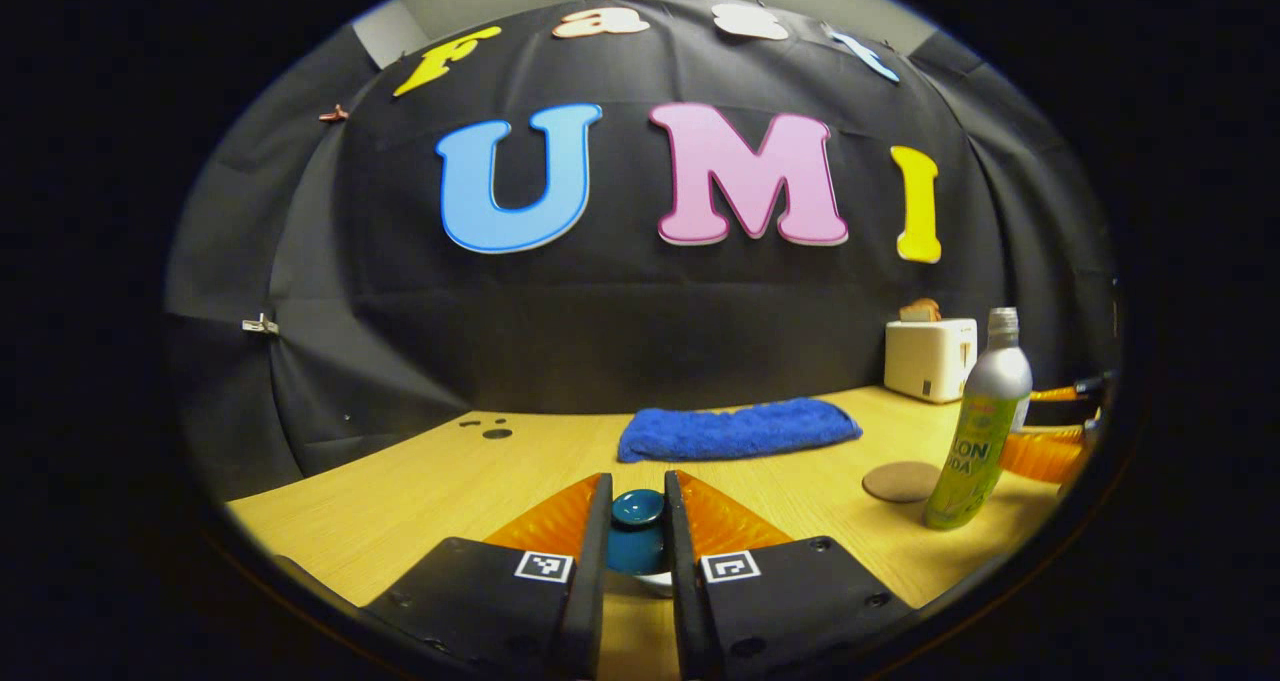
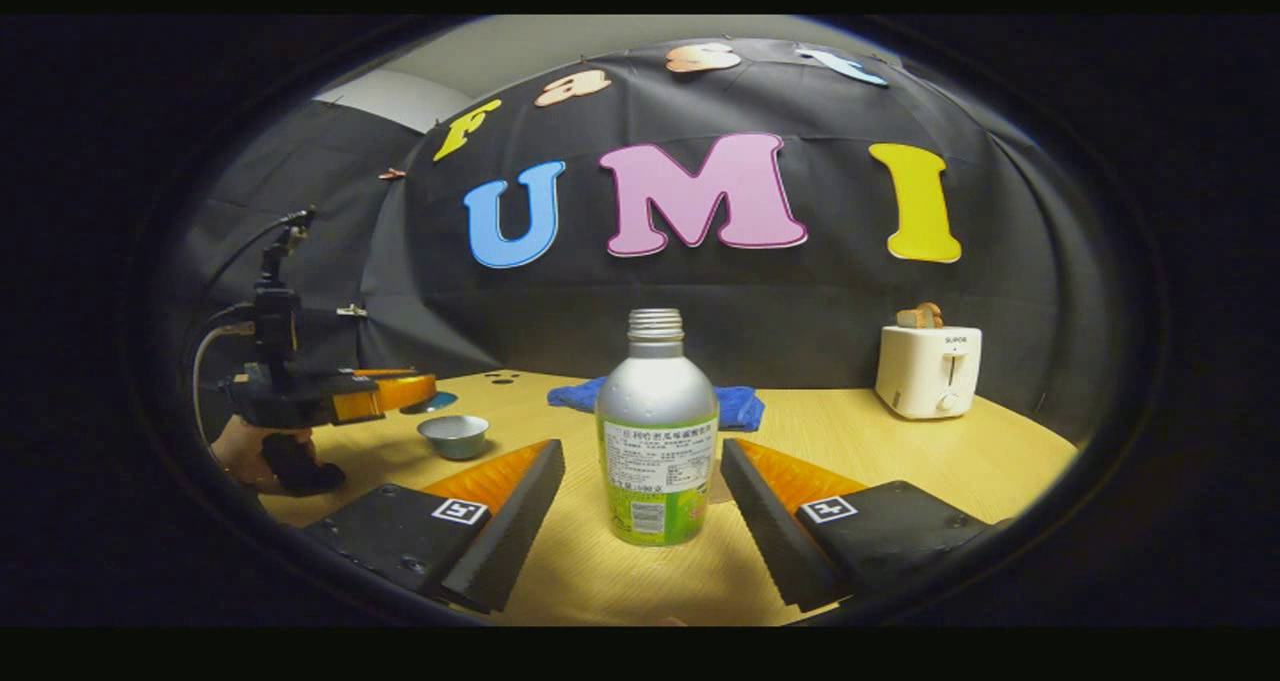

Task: Open the teacup lid with one hand, grasp the water bottle and pour water into the teacup with the other hand; after pouring, place the water bottle on the coaster and then close the teacup lid.

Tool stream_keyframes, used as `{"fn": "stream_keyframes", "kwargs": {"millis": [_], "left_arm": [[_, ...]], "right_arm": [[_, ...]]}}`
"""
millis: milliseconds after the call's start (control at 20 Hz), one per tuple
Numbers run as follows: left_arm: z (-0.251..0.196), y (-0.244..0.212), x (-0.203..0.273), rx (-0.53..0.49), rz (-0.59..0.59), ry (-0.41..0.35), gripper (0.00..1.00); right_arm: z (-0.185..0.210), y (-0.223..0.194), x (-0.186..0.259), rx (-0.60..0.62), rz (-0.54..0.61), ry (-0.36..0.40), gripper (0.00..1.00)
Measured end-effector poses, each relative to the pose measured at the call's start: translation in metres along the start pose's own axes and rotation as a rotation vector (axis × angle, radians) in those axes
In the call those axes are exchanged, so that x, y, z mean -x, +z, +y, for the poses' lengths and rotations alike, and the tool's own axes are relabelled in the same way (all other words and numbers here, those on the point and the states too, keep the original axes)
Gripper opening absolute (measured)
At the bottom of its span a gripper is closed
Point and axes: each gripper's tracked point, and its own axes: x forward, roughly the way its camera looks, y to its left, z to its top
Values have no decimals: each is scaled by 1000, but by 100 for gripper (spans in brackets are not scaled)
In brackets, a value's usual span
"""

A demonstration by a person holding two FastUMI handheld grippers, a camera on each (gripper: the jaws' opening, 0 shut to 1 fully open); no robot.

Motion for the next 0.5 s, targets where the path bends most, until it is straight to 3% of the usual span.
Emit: {"fn": "stream_keyframes", "kwargs": {"millis": [200, 500], "left_arm": [[8, 24, 8, 158, -46, -42, 33], [47, 13, 14, 203, -36, 16, 32]], "right_arm": [[-2, 0, -9, 1, -1, -24, 97], [-3, -1, -24, 3, 0, -62, 98]]}}
